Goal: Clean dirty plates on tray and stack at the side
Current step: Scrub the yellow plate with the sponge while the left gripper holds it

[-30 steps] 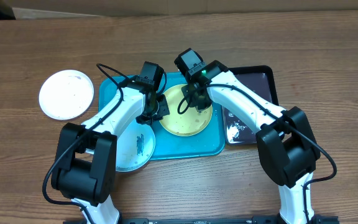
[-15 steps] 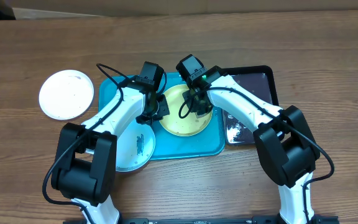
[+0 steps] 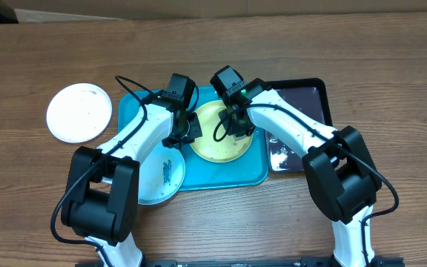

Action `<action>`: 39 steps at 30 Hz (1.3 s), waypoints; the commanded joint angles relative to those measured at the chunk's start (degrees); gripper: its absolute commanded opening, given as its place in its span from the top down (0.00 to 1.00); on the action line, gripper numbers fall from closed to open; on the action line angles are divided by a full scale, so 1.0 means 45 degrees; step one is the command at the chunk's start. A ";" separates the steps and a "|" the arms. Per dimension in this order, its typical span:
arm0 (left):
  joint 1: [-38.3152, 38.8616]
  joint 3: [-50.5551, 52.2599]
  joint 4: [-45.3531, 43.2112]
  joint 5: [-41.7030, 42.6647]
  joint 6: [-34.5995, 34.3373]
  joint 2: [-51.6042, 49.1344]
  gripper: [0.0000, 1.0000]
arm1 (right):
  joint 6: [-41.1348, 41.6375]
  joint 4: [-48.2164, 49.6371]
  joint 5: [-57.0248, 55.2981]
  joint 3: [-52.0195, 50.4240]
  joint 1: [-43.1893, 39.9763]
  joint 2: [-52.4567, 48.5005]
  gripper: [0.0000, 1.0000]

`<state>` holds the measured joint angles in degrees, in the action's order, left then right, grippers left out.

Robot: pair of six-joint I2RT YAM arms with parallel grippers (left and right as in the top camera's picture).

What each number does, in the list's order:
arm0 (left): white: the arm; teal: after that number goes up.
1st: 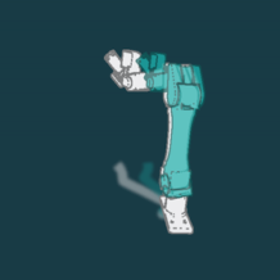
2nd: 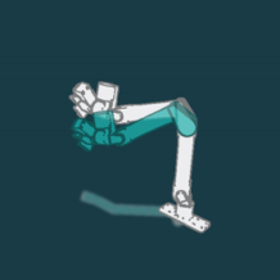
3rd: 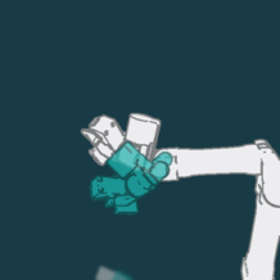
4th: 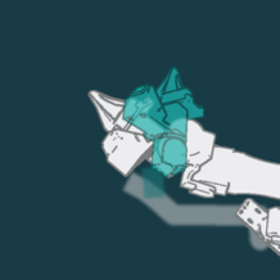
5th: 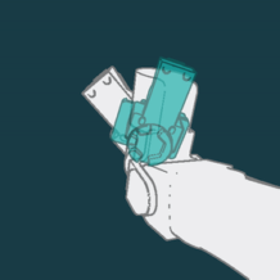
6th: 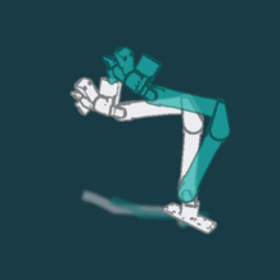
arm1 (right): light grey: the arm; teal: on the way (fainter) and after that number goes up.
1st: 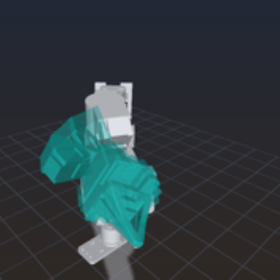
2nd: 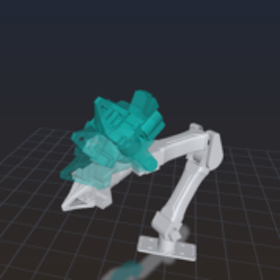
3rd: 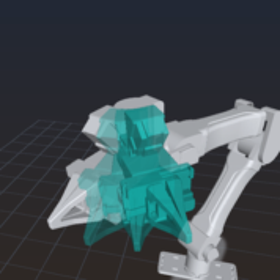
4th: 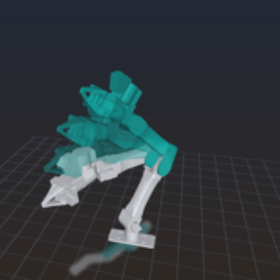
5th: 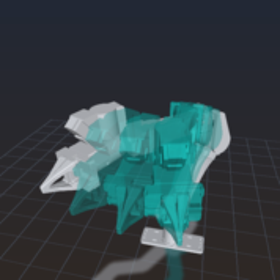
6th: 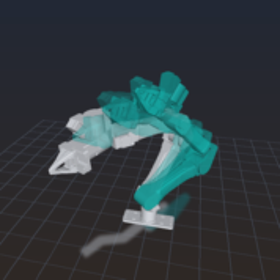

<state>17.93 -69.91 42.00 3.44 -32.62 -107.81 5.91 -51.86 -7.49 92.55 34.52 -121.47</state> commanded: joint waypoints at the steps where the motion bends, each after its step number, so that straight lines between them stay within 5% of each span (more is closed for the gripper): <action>1: 0.0024 -0.0136 0.0010 0.0049 0.0209 -0.0185 0.92 | 0.0005 0.0384 0.0005 -0.0267 -0.0034 -0.0301 0.76; 10: 0.0024 -0.0136 0.0005 0.0044 0.0209 -0.0185 0.92 | 0.0010 0.1127 0.0005 -0.0928 -0.0034 -0.0471 0.86; 13: 0.0024 -0.0136 0.0010 0.0039 0.0214 -0.0185 0.92 | 0.0058 0.1171 0.0000 -0.0937 -0.0039 -0.0471 0.96; 39: 0.0024 -0.0136 0.0039 0.0000 0.0209 -0.0185 0.96 | 0.1773 0.3079 0.6781 -0.2497 -0.0942 -0.0636 0.96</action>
<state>17.91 -69.91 42.26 2.81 -32.62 -107.81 13.34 -37.15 14.24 83.94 28.47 -121.12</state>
